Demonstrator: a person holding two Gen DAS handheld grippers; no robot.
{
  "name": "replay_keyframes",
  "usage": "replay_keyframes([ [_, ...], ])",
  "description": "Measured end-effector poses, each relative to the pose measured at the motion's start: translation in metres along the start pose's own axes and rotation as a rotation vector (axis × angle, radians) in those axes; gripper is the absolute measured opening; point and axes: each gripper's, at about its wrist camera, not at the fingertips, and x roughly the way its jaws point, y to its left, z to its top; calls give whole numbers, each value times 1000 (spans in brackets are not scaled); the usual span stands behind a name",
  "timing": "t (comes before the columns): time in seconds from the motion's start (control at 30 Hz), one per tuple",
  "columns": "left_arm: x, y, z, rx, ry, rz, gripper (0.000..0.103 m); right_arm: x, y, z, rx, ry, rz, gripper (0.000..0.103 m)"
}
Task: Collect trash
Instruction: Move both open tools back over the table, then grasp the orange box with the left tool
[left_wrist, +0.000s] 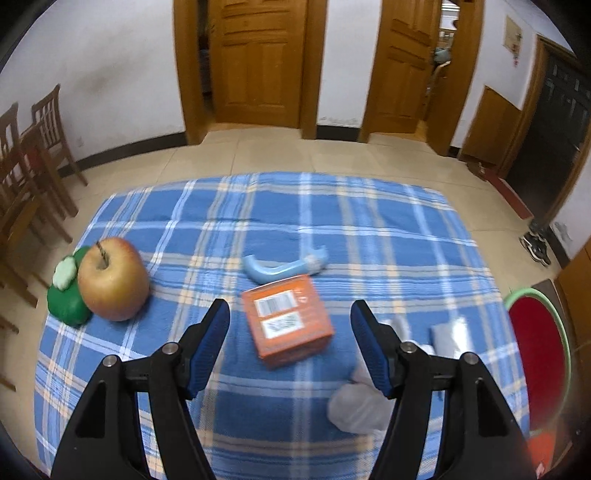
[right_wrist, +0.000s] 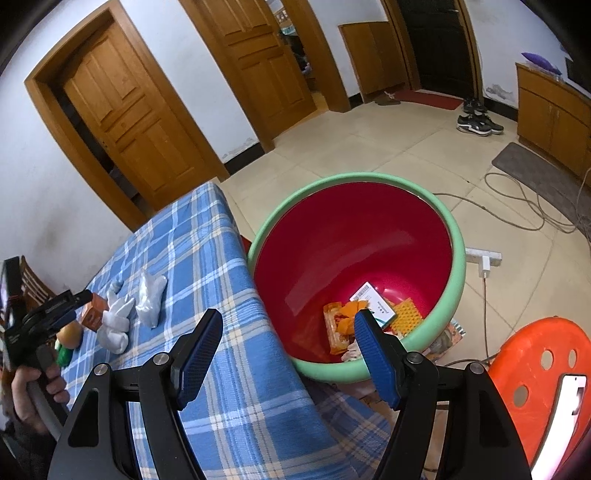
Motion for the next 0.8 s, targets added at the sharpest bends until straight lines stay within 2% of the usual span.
replay_keyframes([
  [0.3, 20, 9, -2, -31, 30, -10, 67, -13, 18, 5, -43, -13, 1, 75],
  [0.33, 20, 10, -3, -33, 30, -15, 60, -15, 22, 6, -52, -13, 8, 75],
  [0.37, 21, 11, -4, -33, 33, -24, 48, -16, 27, 7, -64, -14, 12, 75],
  [0.4, 22, 12, -5, -32, 41, -38, 46, -17, 32, 8, -76, -16, 15, 75],
  [0.6, 7, 24, -13, -26, 15, -82, 46, -14, 67, 8, -151, -6, 36, 75],
  [0.8, -8, 41, -17, -24, -36, -61, 46, 5, 102, 4, -215, 27, 52, 75],
])
